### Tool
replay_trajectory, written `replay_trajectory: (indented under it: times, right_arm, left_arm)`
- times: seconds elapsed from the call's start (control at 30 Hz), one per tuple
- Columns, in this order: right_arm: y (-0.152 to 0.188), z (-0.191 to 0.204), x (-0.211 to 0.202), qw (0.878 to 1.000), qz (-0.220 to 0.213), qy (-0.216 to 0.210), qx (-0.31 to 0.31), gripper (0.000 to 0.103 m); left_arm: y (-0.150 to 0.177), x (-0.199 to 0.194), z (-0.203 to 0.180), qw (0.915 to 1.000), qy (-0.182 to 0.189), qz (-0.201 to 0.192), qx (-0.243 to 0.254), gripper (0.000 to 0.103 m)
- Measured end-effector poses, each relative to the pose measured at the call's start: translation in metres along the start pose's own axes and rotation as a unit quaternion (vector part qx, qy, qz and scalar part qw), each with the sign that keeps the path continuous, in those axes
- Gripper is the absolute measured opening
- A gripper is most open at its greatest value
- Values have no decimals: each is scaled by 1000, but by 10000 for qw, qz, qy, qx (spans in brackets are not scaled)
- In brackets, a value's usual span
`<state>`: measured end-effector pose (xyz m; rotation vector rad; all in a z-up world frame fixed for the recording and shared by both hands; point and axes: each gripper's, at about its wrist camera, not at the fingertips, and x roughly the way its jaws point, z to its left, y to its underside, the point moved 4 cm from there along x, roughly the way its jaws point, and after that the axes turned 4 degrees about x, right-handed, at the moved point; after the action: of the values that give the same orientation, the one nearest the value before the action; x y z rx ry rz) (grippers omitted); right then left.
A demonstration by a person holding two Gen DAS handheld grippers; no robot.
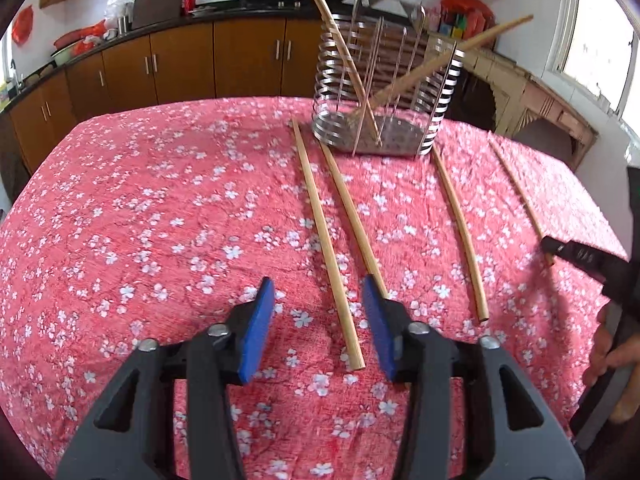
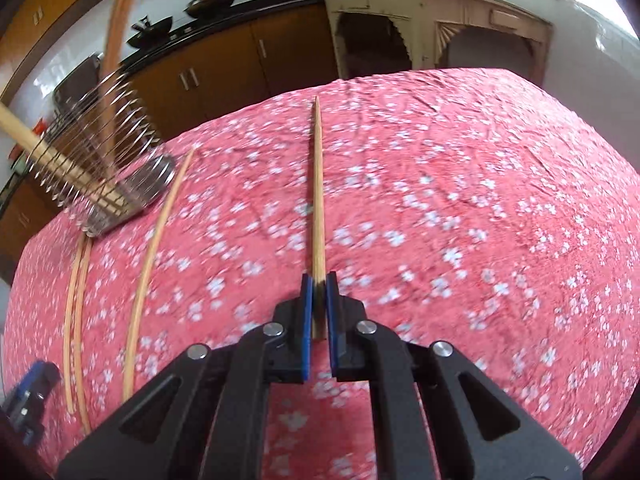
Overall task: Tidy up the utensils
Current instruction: 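Lower both tools to the cloth and close the right tool on a chopstick, then close the left tool on a chopstick while the right tool holds its own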
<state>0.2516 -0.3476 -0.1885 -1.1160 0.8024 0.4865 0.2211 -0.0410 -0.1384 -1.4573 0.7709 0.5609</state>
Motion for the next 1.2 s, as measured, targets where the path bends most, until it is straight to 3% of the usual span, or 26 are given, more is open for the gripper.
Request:
replay_trajectory:
  times: [0.1,0.17,0.4,0.6,1.03,1.2]
  right_arm:
    - [-1,-1,1,10000,-23,31,-62,8]
    - [-3,0,3,9999,-37,44,-102,8]
    - [-20,-4,18,9999,-30,64,-88,8]
    - [-25,-8,22,9998,-125,100,-145,8]
    - [-22,-9,21,9999,-124,-22,-42,8]
    - [-20,-8,19,9997,-112,61,-211,8]
  left_arm:
    - [0,8,0,9999,-91,142,-11,15]
    - [-3,12,4,9996,-238,182,11,7]
    - [-27,28,54,9975,-658,187,-180,7]
    - [-36,34,80,9993,-277,114,-232,8]
    - [-32,32,81,9993,-308,136,-157,9]
    - [-35,32,72,9994,-325,149,-11,16]
